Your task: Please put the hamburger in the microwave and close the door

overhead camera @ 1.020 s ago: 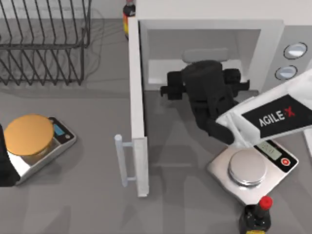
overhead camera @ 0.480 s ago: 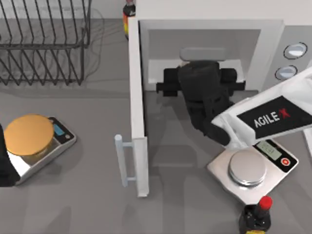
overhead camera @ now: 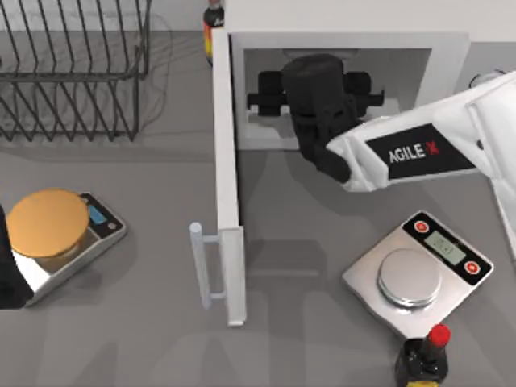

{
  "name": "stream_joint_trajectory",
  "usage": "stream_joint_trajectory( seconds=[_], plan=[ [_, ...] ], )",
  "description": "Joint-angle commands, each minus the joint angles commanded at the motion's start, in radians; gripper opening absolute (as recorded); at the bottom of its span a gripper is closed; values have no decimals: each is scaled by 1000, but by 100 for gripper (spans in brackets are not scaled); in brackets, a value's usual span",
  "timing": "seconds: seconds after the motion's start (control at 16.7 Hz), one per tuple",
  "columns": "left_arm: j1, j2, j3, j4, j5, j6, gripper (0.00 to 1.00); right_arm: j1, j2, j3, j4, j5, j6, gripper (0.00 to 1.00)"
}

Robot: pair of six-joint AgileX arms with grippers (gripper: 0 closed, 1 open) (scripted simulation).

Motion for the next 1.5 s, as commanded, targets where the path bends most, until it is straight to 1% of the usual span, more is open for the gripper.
stream_joint_trajectory(
  seconds=[0.18, 0.36, 0.48, 0.78, 1.5],
  plan=[
    [0, 0, 0, 0, 0, 0, 100, -42, 96, 183, -68, -37, -21, 0],
    [0, 0, 0, 0, 0, 0, 100, -75, 172, 321, -123, -66, -37, 0],
    [0, 0, 0, 0, 0, 0, 100, -87, 206, 364, -144, -77, -43, 0],
    [0, 0, 0, 0, 0, 0, 100, -89, 212, 370, -148, -79, -44, 0],
    [0, 0, 0, 0, 0, 0, 100, -89, 212, 370, -148, -79, -44, 90]
  ],
)
